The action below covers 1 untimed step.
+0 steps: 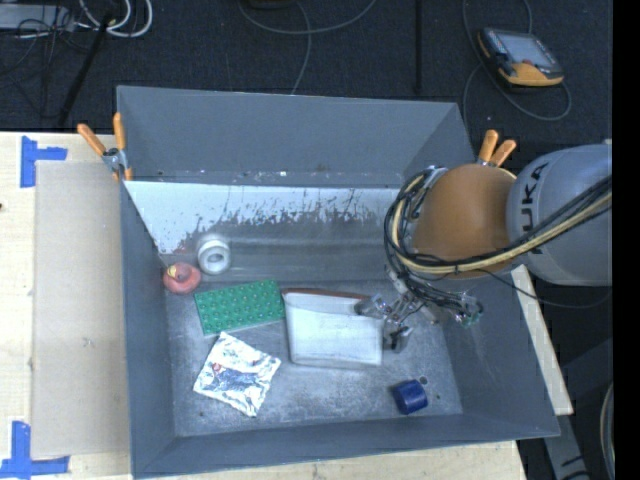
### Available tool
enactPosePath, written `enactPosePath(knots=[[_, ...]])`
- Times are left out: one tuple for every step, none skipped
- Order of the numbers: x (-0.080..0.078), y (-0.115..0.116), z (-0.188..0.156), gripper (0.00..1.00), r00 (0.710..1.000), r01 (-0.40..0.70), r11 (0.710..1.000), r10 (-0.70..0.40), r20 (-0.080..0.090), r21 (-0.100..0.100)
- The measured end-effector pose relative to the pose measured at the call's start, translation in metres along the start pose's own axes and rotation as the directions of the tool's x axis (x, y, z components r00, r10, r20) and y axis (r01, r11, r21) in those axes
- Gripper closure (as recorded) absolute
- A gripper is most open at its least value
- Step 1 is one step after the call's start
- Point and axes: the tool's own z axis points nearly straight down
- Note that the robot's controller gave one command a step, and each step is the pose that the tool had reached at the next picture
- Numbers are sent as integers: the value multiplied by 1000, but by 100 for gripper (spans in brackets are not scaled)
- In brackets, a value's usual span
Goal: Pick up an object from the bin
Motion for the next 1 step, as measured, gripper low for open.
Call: enactPosePath(knots=[[-10,-12,-147,100,998,56,998,-56,7,7]])
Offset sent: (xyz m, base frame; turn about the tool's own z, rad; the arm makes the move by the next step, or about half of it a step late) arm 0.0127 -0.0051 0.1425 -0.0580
